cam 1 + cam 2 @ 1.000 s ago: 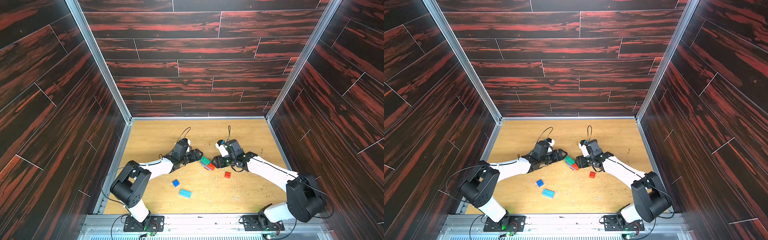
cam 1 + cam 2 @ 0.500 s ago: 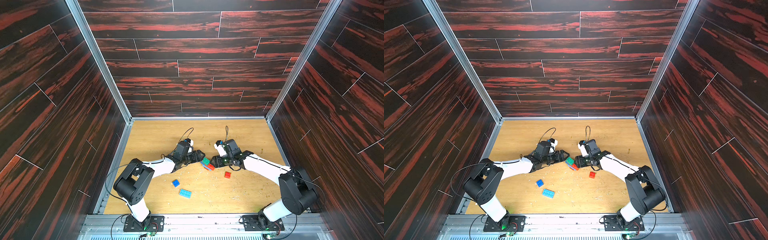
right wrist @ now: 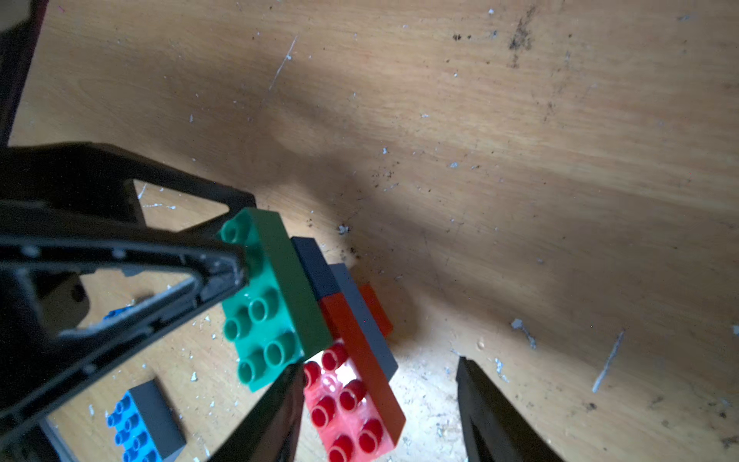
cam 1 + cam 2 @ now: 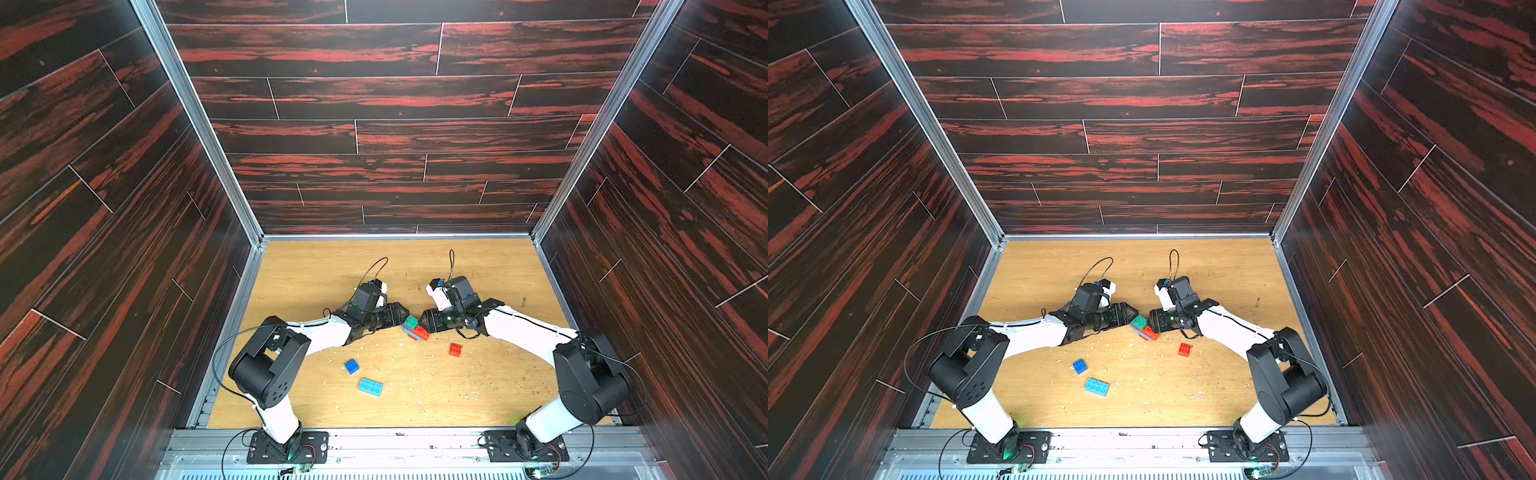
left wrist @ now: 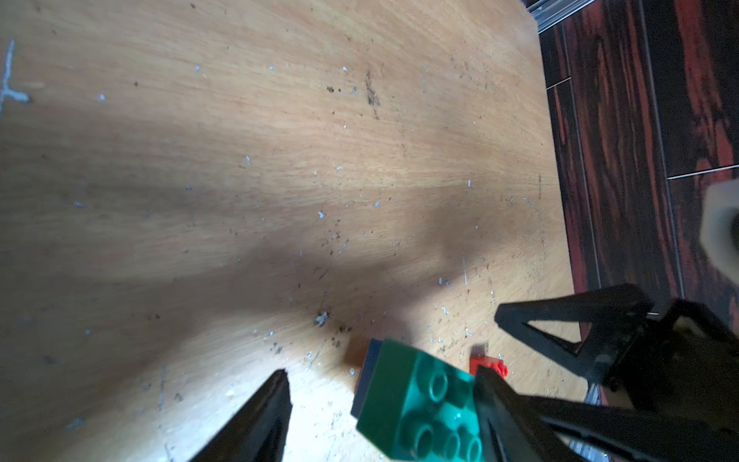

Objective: Assemble a heart with lego
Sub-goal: Assemble the lego brick with the lego brick.

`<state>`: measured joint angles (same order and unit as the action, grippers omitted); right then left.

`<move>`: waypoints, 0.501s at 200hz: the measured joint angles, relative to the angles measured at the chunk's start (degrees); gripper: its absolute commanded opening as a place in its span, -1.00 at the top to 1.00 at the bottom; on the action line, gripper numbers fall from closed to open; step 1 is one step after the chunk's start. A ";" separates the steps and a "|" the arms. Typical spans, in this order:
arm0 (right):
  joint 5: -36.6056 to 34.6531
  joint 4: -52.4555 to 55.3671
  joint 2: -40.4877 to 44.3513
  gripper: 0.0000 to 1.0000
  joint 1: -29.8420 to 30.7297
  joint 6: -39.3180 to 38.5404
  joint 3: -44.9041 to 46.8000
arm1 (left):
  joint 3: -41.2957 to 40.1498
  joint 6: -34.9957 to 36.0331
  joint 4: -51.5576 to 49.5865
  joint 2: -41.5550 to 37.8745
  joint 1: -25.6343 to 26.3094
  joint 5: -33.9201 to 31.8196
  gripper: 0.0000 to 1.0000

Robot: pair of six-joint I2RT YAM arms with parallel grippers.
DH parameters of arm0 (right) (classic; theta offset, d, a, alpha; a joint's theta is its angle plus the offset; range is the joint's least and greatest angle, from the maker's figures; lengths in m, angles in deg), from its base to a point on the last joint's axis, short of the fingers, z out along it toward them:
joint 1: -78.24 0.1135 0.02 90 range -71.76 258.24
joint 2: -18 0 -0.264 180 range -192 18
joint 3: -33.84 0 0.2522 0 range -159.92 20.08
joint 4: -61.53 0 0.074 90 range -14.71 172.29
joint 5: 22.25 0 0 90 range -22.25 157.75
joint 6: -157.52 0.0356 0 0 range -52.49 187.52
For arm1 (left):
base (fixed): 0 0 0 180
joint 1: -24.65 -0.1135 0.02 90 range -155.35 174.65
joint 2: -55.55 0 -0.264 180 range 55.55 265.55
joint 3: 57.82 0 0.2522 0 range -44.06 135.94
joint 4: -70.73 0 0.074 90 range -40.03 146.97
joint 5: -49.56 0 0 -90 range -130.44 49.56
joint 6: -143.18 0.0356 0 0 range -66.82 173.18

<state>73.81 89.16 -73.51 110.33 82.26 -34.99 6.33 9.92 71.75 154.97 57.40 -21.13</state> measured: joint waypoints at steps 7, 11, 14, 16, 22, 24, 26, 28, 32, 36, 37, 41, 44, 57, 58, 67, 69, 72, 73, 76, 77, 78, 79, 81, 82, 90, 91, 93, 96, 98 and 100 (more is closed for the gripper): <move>-0.31 0.04 -0.02 -0.29 -0.02 -0.02 0.00 | 0.00 0.02 -0.17 0.00 0.09 0.00 -0.51; -0.42 0.04 -0.02 -0.28 -0.04 -0.04 0.00 | 0.00 0.02 -0.24 0.00 0.15 -0.02 -0.51; -0.55 0.04 -0.02 -0.29 -0.04 -0.09 -0.02 | 0.00 0.04 -0.26 0.00 0.17 -0.02 -0.51; -0.61 0.07 -0.02 -0.29 -0.04 -0.13 -0.07 | 0.00 0.09 -0.26 0.00 0.20 -0.02 -0.51; -0.74 0.07 -0.02 -0.28 -0.04 -0.20 -0.09 | 0.00 0.22 -0.37 0.00 0.28 -0.04 -0.51; -0.81 0.09 -0.02 -0.28 -0.04 -0.22 -0.11 | 0.00 0.20 -0.42 0.00 0.33 -0.04 -0.51; -0.85 0.09 -0.02 -0.28 -0.04 -0.22 -0.13 | 0.00 0.24 -0.48 0.00 0.35 -0.07 -0.51; -0.87 0.13 -0.02 -0.28 -0.04 -0.24 -0.15 | 0.00 0.26 -0.57 0.00 0.39 -0.07 -0.51; -0.96 0.17 -0.02 -0.28 -0.04 -0.24 -0.17 | 0.00 0.33 -0.72 0.00 0.44 -0.07 -0.51; -0.98 0.20 -0.02 -0.28 -0.04 -0.28 -0.24 | 0.00 0.39 -0.90 0.00 0.50 -0.11 -0.51; -1.01 0.22 -0.02 -0.28 -0.04 -0.26 -0.24 | 0.00 0.39 -0.92 0.00 0.52 -0.11 -0.51; -1.11 0.26 -0.02 -0.28 -0.04 -0.28 -0.31 | 0.00 0.42 -1.03 0.00 0.59 -0.13 -0.51; -1.14 0.24 -0.02 -0.28 -0.04 -0.31 -0.33 | 0.00 0.44 -1.07 0.00 0.63 -0.17 -0.51; -1.22 0.26 -0.02 -0.29 -0.09 -0.35 -0.46 | 0.09 0.48 -1.31 -0.02 0.72 -0.37 -0.51; -1.22 0.26 -0.02 -0.29 -0.09 -0.35 -0.46 | 0.09 0.48 -1.31 -0.02 0.72 -0.39 -0.51; -1.16 0.24 -0.02 -0.29 -0.09 -0.42 -0.46 | 0.09 0.55 -1.44 -0.02 0.72 -0.55 -0.51; -1.16 0.26 -0.02 -0.29 -0.09 -0.39 -0.46 | 0.09 0.59 -1.46 -0.02 0.72 -0.61 -0.51; -1.11 0.26 -0.02 -0.29 -0.09 -0.42 -0.46 | 0.09 0.61 -1.51 -0.02 0.72 -0.72 -0.51; -1.11 0.26 -0.02 -0.29 -0.09 -0.42 -0.46 | 0.09 0.63 -1.53 -0.02 0.72 -0.81 -0.51; -1.09 0.28 -0.02 -0.29 -0.09 -0.42 -0.46 | 0.09 0.68 -1.62 -0.02 0.74 -0.87 -0.51; -1.09 0.28 -0.02 -0.29 -0.09 -0.42 -0.46 | 0.09 0.66 -1.66 -0.02 0.74 -0.92 -0.51; -1.09 0.28 -0.02 -0.29 -0.09 -0.42 -0.46 | 0.09 0.66 -1.68 -0.02 0.74 -0.92 -0.51; -1.07 0.26 -0.02 -0.29 -0.09 -0.42 -0.46 | 0.09 0.68 -1.70 -0.02 0.74 -0.92 -0.51; -1.05 0.26 -0.02 -0.29 -0.09 -0.42 -0.46 | 0.09 0.70 -1.77 -0.02 0.74 -0.96 -0.51; -1.05 0.28 -0.02 -0.29 -0.09 -0.42 -0.46 | 0.09 0.72 -1.81 -0.02 0.74 -1.01 -0.51; -0.90 0.31 -0.02 -0.30 -0.09 -0.42 -0.46 | 0.09 0.87 -1.97 -0.02 0.76 -1.36 -0.51; -0.90 0.31 -0.02 -0.29 -0.09 -0.42 -0.46 | 0.09 0.87 -1.99 -0.02 0.76 -1.36 -0.51; -0.85 0.31 -0.02 -0.29 -0.09 -0.42 -0.46 | 0.09 0.92 -1.99 -0.02 0.76 -1.38 -0.51; -0.83 0.35 -0.02 -0.29 -0.09 -0.42 -0.46 | 0.09 1.01 -2.05 -0.02 0.79 -1.42 -0.51; -0.81 0.39 -0.02 -0.29 -0.09 -0.39 -0.46 | 0.09 1.07 -2.08 -0.02 0.81 -1.51 -0.51; -0.76 0.42 -0.02 -0.29 -0.09 -0.39 -0.46 | 0.09 1.07 -2.10 -0.02 0.81 -1.53 -0.51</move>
<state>73.05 89.57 -73.53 110.25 81.86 -35.45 6.42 10.99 69.66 154.95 58.21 -22.66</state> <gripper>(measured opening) 0.645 0.754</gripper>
